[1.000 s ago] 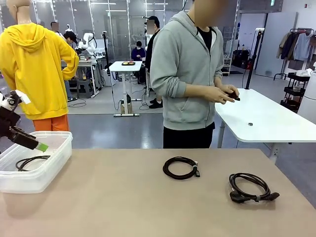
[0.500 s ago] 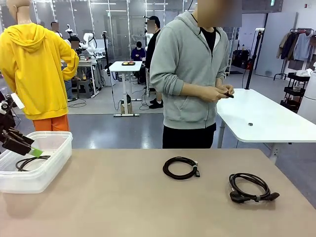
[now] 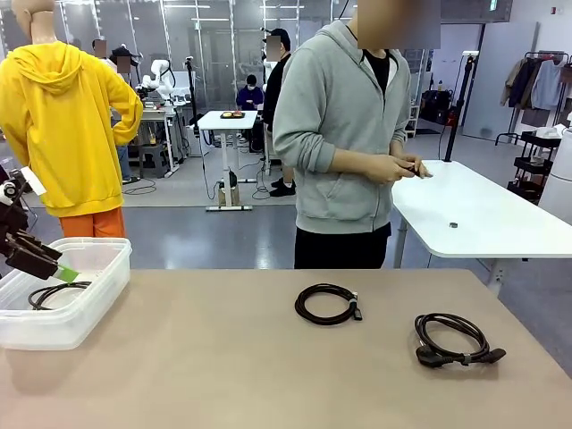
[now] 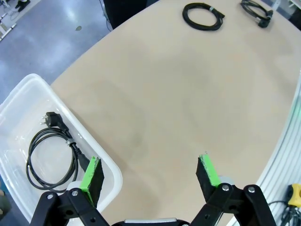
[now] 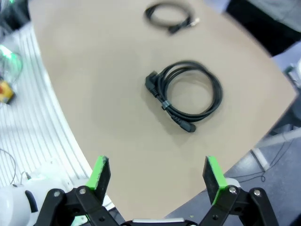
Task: Organize and store the cables.
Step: Place the Power Cable into the Organizing box.
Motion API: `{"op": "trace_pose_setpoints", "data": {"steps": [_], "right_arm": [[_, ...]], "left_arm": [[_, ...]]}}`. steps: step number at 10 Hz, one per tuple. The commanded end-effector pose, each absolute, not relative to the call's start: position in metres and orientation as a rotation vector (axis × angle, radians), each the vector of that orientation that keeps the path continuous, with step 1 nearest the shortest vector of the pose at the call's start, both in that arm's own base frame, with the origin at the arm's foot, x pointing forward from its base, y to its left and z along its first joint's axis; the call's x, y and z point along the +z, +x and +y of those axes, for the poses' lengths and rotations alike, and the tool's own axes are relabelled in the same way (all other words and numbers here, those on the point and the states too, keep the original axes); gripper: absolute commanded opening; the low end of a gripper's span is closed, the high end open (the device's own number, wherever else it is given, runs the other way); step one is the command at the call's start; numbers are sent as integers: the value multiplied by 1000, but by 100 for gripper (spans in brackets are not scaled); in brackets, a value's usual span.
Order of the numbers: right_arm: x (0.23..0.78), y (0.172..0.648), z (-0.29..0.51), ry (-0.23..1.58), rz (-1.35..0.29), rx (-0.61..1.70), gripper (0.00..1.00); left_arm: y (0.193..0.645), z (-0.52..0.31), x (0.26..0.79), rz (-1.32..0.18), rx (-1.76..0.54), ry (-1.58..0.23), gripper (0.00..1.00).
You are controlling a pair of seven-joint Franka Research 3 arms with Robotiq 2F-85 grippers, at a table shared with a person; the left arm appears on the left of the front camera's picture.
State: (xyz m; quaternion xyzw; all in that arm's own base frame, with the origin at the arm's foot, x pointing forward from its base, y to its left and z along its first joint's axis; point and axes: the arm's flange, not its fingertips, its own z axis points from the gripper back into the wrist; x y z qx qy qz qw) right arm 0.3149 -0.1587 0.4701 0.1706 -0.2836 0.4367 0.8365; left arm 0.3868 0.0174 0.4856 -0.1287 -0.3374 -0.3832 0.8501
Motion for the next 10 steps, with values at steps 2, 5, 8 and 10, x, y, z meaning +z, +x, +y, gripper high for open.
{"op": "trace_pose_setpoints", "data": {"steps": [2,5,8,10], "right_arm": [[477,345,-102,188,-397,1247,100],[471,376,-50,164,-299,1363,100],[434,402,-15,125,-195,1402,100],[398,413,-4,113,-163,1402,100]], "left_arm": [[390,15,486,-724,-783,-269,100],[390,15,486,-724,-783,-269,100],[390,15,486,-724,-783,-269,100],[390,15,486,-724,-783,-269,100]]}}
